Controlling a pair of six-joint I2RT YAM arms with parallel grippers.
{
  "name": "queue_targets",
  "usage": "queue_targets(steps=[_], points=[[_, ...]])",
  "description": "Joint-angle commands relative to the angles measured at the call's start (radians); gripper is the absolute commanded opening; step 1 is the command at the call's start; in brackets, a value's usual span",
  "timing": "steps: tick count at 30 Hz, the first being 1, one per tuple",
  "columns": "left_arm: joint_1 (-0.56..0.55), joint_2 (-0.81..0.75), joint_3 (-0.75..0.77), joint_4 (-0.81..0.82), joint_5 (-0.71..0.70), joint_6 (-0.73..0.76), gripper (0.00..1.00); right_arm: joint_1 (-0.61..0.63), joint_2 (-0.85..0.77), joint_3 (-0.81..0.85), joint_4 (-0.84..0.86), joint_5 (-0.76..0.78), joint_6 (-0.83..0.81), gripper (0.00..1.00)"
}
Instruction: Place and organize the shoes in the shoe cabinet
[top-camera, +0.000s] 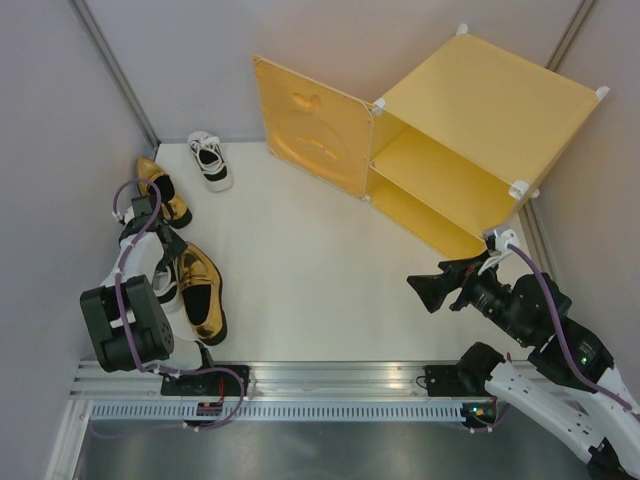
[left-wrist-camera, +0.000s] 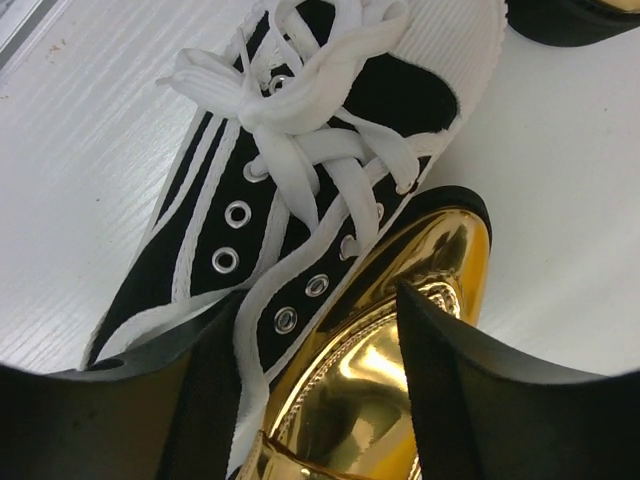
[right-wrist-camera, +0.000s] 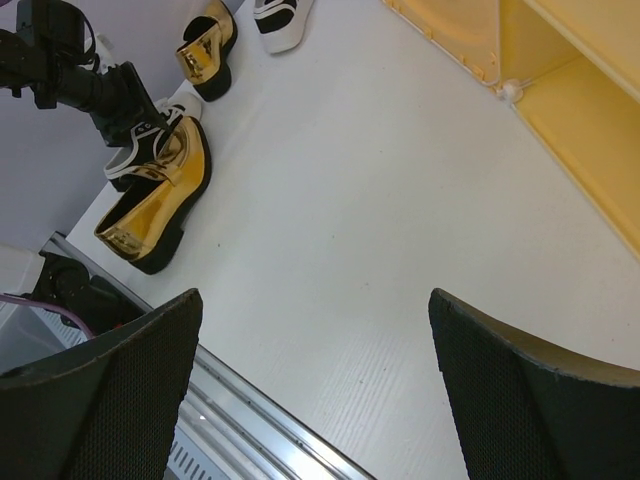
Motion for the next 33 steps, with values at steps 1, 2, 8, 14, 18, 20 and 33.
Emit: queue_targets(steps=[1, 2, 8, 14, 18, 20, 33], points=[[0.009, 0.036, -0.004, 0.065, 0.003, -0.014, 0.6, 0.001, 0.008, -0.004, -0.022, 0.005, 0.015, 0.98], [0.008, 0.046, -0.002, 0.062, 0.003, -0.011, 0.48, 0.001, 0.005, -0.006, -0.022, 0.009, 0.015, 0.98], [0.009, -0.014, 0.013, 0.056, -0.003, -0.008, 0.02, 0.001, -0.004, -0.021, -0.013, 0.029, 0.034, 0.98], [0.005, -0.18, 0.007, 0.044, -0.085, -0.025, 0.02, 0.002, -0.01, -0.027, -0.013, 0.025, 0.057, 0.98], [0.002, -0.279, 0.022, 0.047, -0.089, -0.038, 0.02, 0.001, -0.013, -0.016, -0.023, 0.022, 0.063, 0.98], [0.0, -0.316, 0.048, 0.045, -0.039, -0.031, 0.02, 0.002, -0.016, -0.01, -0.031, 0.022, 0.066, 0.98], [-0.424, -0.431, 0.228, -0.047, 0.421, 0.153, 0.02, 0.002, -0.033, 0.008, -0.094, 0.091, 0.034, 0.98]])
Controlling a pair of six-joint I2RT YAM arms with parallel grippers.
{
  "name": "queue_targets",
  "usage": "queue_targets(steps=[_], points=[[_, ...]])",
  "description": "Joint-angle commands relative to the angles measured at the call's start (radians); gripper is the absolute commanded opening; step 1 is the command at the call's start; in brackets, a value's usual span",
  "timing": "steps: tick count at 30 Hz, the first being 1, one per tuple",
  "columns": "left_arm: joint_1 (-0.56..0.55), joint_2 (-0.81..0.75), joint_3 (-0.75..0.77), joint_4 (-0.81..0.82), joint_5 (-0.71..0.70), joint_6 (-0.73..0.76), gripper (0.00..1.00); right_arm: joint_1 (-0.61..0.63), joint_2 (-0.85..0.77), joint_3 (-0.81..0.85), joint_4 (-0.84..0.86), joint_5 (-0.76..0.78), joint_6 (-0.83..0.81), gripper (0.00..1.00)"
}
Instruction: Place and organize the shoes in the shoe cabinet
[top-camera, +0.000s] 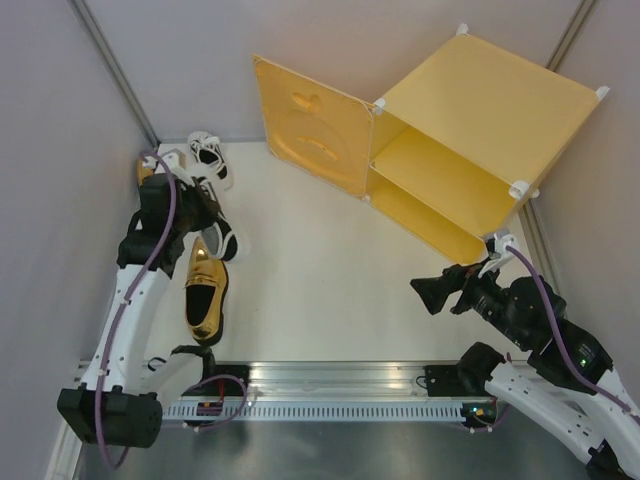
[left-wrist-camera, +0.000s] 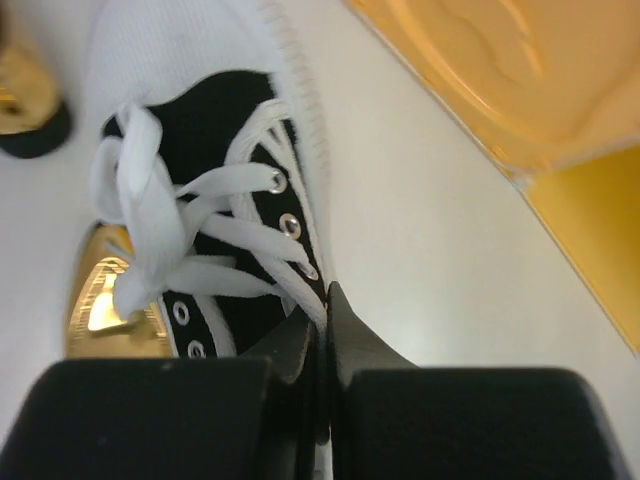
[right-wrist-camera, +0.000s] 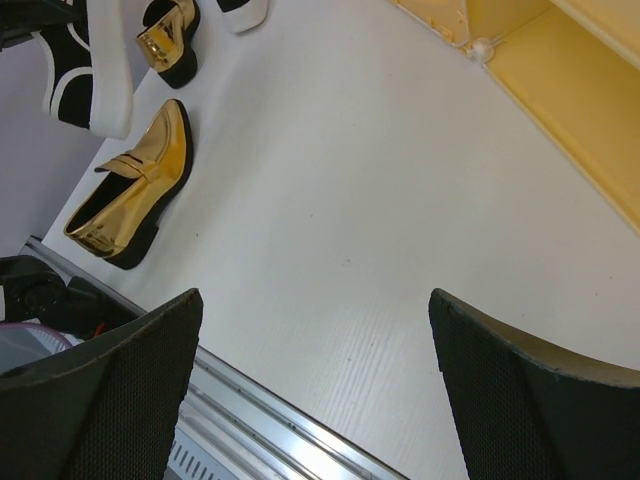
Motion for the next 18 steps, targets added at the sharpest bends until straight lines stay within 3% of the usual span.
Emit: queue_targets(steps=[1, 5, 9, 12, 18], points=[[-0.153, -0.048, 0.041, -0.013, 0.197, 0.072, 0.02, 0.002, -0.016, 0.038, -0.042, 0.054, -0.014, 0.98], [-0.322, -0.035, 0.008, -0.037, 0.24, 0.026, 0.02, 0.001, -0.024, 0.052, -0.067, 0.075, -0.014, 0.98], [-0.591, 0.032, 0.015, -0.034, 0.177, -0.012, 0.02, 0.001, -0.024, 0.058, -0.09, 0.098, -0.012, 0.98], [-0.751, 0.179, 0.067, -0.034, 0.081, -0.017, 0.02, 0.001, -0.03, 0.052, -0.123, 0.114, 0.0, 0.98], [-0.923, 0.391, 0.165, -0.025, -0.06, -0.005, 0.02, -0.001, -0.06, 0.049, -0.149, 0.124, 0.031, 0.98]])
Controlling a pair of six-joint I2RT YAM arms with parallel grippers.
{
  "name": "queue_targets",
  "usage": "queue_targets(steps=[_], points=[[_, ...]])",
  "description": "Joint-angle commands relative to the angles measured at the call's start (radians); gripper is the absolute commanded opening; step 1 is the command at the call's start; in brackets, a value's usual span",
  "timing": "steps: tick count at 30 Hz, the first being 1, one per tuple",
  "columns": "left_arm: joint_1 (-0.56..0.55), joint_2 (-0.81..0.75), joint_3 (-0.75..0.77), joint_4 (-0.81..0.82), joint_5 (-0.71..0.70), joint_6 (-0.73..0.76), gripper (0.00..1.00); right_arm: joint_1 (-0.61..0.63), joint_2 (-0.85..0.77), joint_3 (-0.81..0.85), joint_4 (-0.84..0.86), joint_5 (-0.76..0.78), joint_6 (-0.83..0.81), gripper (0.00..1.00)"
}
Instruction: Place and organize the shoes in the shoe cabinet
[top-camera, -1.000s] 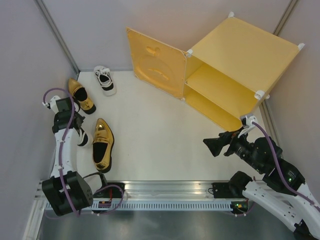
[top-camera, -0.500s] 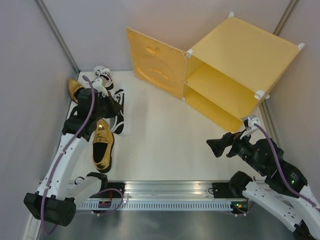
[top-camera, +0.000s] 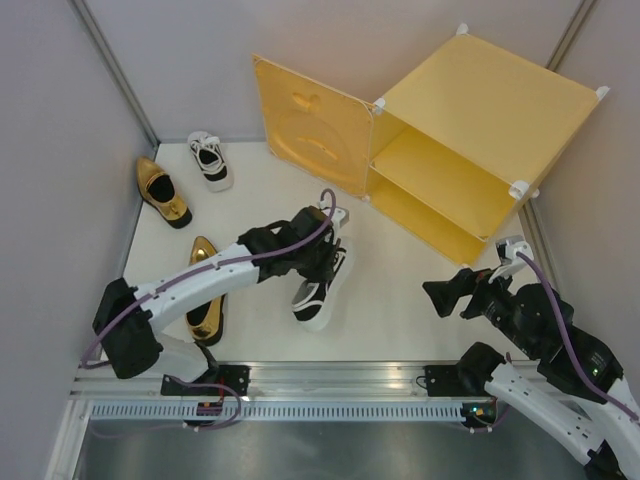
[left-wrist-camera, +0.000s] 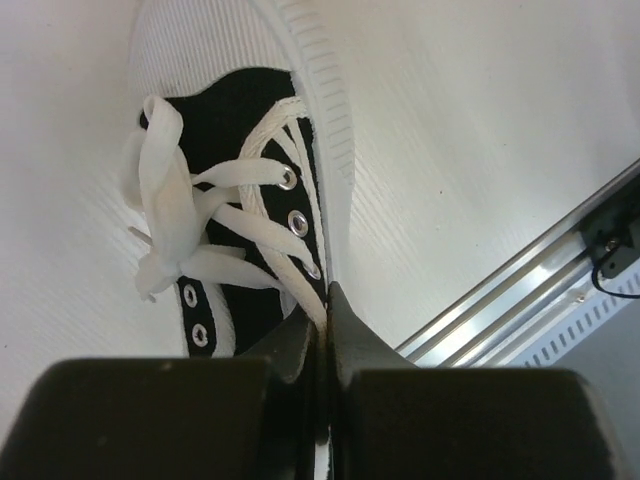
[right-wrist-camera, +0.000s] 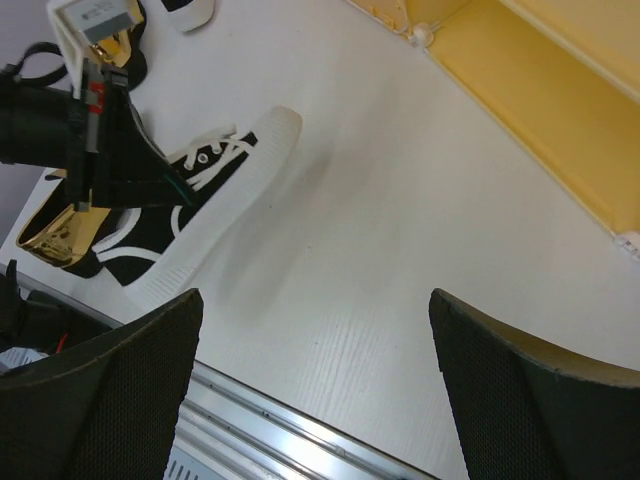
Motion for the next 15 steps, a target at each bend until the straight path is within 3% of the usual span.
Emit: queue_targets(steps=[1, 9, 13, 15], points=[[-0.059, 0.093, 0.108, 0.049, -0.133, 0.0, 0.02, -0.001, -0.029, 0.022, -0.031, 0.023, 0.023, 0.98], [-0.22, 0.45, 0.276, 0.043, -0.201, 0.034, 0.02, -0.001, -0.028, 0.021, -0.066, 0.045, 0.026, 0.98], [-0.286, 0.527, 0.301, 0.046, -0.205, 0.015, 0.03, -0.001, -0.04, 0.019, -0.078, 0.051, 0.027, 0.98], [-0.307, 0.539, 0.298, 0.046, -0.202, 0.002, 0.08, 0.001, -0.04, 0.014, -0.086, 0.052, 0.026, 0.98]])
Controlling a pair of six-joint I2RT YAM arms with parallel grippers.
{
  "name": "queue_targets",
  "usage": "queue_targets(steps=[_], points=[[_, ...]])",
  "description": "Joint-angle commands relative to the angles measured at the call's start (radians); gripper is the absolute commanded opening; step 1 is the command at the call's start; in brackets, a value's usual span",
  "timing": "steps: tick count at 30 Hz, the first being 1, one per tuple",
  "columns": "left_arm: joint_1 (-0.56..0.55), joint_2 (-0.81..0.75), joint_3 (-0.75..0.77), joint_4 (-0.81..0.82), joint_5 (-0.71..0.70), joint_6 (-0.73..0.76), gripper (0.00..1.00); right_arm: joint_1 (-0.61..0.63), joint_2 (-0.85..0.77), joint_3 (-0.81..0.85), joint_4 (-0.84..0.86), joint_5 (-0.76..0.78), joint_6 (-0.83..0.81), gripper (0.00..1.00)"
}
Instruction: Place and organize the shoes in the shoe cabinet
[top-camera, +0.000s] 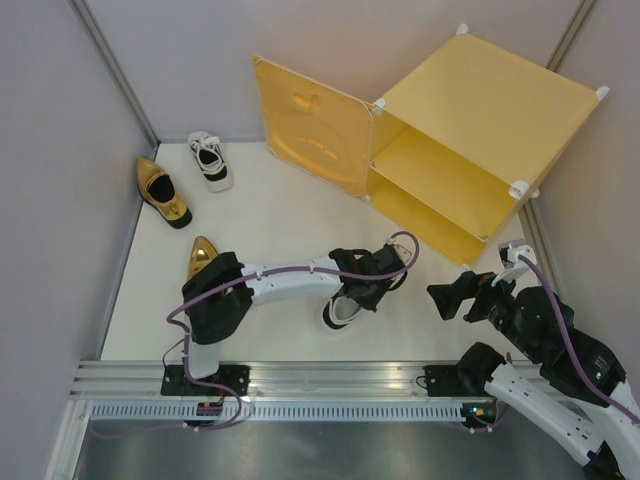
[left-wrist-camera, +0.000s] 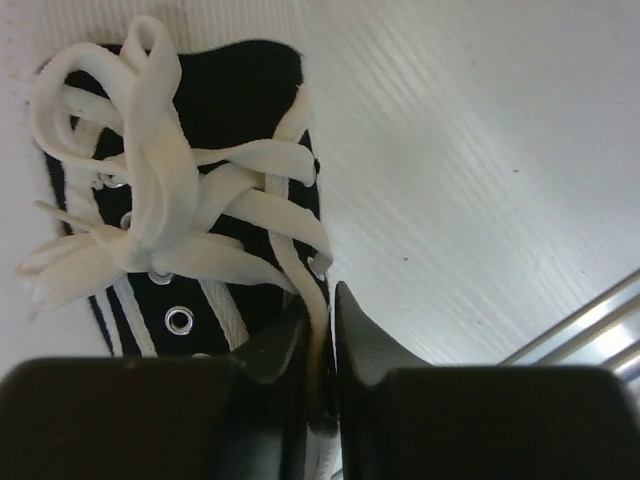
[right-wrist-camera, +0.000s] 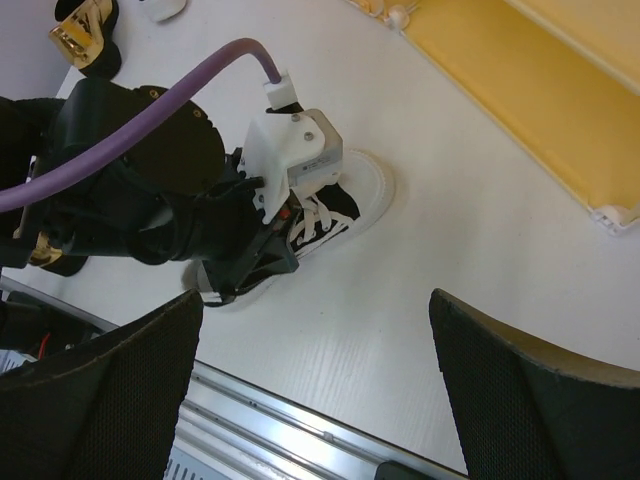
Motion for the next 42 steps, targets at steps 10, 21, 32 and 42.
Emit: queue_targets(steps=[10, 21, 32, 42], points=[[-0.039, -0.23, 0.055, 0.012, -0.055, -0.044, 0.9, 0.003, 0.004, 0.028, -0.016, 0.034, 0.001, 0.98], [0.222, -0.667, -0.117, -0.054, -0.147, -0.077, 1.0, 0.001, 0.245, 0.031, 0.093, -0.076, -0.035, 0.98], [0.558, -1.133, -0.493, -0.155, -0.169, 0.018, 1.0, 0.047, 0.418, -0.044, 0.252, -0.098, 0.073, 0.98], [0.578, -1.352, -0.643, -0.116, -0.244, 0.005, 1.0, 0.464, 0.792, 0.072, 0.3, 0.233, 0.2, 0.98]])
